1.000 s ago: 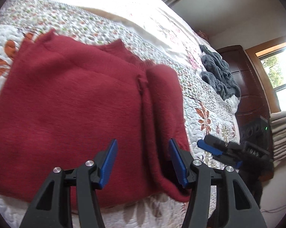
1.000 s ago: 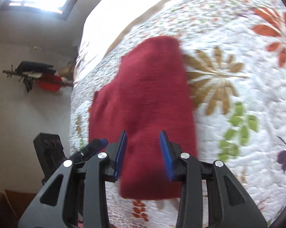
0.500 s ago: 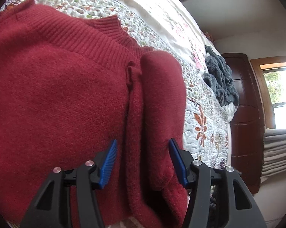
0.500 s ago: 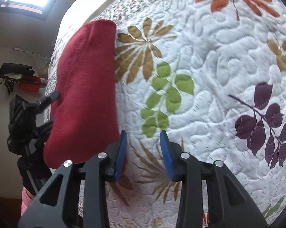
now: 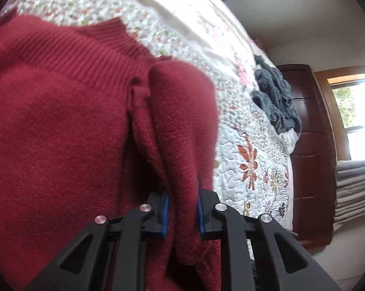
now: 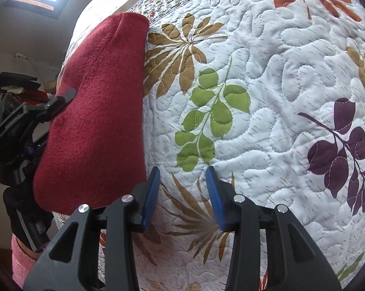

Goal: Fold small clothes

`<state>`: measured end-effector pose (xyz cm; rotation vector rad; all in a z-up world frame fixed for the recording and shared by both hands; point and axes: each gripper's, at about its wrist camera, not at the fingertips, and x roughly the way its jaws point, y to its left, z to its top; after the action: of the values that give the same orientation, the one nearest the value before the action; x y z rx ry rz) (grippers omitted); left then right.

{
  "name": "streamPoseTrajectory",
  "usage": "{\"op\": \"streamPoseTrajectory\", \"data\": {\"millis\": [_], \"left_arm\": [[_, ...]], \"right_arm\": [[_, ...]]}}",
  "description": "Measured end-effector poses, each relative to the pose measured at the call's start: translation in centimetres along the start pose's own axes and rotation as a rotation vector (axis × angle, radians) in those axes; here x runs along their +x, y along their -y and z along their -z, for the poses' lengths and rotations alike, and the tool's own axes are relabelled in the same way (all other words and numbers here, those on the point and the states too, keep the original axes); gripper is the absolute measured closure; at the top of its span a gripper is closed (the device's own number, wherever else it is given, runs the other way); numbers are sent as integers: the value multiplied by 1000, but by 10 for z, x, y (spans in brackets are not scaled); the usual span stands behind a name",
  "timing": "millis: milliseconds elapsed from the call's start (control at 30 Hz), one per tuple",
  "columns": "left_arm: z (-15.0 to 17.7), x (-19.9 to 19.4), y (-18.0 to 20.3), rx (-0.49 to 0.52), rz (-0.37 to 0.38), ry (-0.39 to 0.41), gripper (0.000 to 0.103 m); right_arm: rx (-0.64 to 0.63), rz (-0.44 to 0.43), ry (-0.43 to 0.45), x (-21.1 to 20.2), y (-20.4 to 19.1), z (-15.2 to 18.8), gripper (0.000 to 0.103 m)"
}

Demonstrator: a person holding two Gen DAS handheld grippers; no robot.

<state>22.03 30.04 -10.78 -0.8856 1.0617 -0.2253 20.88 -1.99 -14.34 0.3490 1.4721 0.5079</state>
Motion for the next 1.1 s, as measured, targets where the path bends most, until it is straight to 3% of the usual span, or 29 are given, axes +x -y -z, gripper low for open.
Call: {"op": "streamPoseTrajectory", "data": {"millis": [200,433,833,1033,1100], "left_arm": [[-3,-40,17,44,86,80,88],[-20,-110,-2,70,64,173,88],[-41,-195,-95,-27,13,262,88],[-36,-208,-144,-45,-61,269,88],[-32,-205,-169,-96,-74,270,88]], "right_arm": [[-15,-15,14,-2,-15,2,63],[-79,-34,15,4,-49,3,63],[-188,-85,-29,30,-118,7,63],[-248,-91,-54,39,-144,14,63],[-262,-90,-63,43,-151,15,63]]}}
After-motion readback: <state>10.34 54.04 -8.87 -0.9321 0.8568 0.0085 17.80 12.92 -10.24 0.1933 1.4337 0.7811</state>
